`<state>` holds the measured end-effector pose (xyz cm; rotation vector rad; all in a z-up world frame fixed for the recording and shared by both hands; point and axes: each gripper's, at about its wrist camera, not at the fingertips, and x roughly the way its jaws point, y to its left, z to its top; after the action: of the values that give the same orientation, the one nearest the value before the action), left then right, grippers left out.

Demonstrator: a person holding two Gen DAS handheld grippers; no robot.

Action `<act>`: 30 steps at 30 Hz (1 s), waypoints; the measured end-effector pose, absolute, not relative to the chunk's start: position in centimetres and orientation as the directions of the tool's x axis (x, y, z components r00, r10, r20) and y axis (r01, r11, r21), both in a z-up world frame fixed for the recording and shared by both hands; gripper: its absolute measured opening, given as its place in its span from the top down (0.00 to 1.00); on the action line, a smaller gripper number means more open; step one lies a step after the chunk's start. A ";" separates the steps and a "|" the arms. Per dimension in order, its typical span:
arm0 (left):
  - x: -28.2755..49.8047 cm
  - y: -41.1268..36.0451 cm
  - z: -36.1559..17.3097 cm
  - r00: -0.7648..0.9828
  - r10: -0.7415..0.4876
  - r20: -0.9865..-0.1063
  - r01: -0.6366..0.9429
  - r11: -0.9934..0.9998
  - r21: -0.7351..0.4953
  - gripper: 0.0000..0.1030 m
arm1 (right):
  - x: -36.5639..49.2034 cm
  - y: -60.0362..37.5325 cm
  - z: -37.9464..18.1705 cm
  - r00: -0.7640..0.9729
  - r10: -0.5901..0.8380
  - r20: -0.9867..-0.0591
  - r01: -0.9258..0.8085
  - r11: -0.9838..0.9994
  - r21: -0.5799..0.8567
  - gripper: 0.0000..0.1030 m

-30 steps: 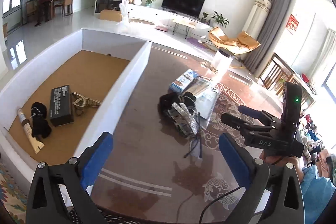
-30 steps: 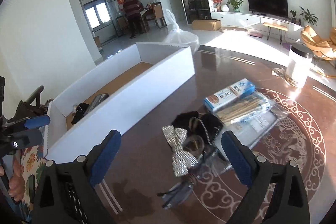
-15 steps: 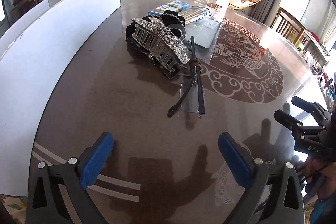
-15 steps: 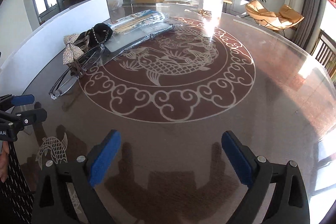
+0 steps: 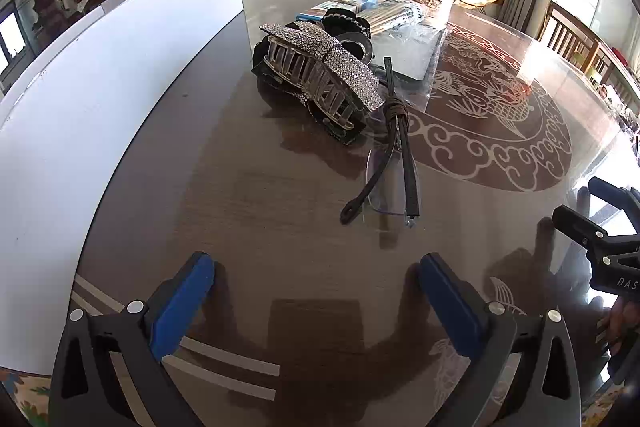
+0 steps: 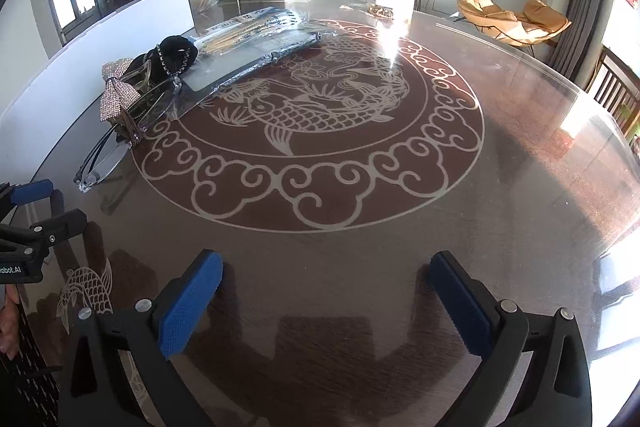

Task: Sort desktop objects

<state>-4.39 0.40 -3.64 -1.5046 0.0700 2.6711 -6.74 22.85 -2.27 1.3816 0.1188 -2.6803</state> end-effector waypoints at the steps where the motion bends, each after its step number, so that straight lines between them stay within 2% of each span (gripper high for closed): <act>1: -4.4 0.4 -3.7 -0.516 0.042 -0.855 -0.087 -0.996 0.004 0.00 | -6.8 22.9 -2.2 -0.575 -0.074 -0.815 0.146 -0.989 -0.013 0.00; 16: -4.2 0.2 -3.7 -0.508 0.038 -0.861 -0.067 -0.998 -0.004 0.00 | -6.8 22.9 -2.2 -0.575 -0.075 -0.815 0.146 -0.989 -0.012 0.00; 25: -3.7 -2.1 -2.6 -0.550 0.114 -0.827 -0.001 -0.991 -0.136 0.00 | -6.7 22.9 -2.2 -0.575 -0.075 -0.815 0.146 -0.989 -0.012 0.00; 30: -2.8 -4.5 -1.8 -0.594 0.170 -0.786 0.061 -0.965 -0.254 0.00 | -6.7 22.8 -2.3 -0.574 -0.075 -0.815 0.146 -0.989 -0.012 0.00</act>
<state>-2.83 -4.54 -1.81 -1.3847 -0.3952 2.7223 -6.73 22.84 -2.26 1.3816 0.1179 -2.6794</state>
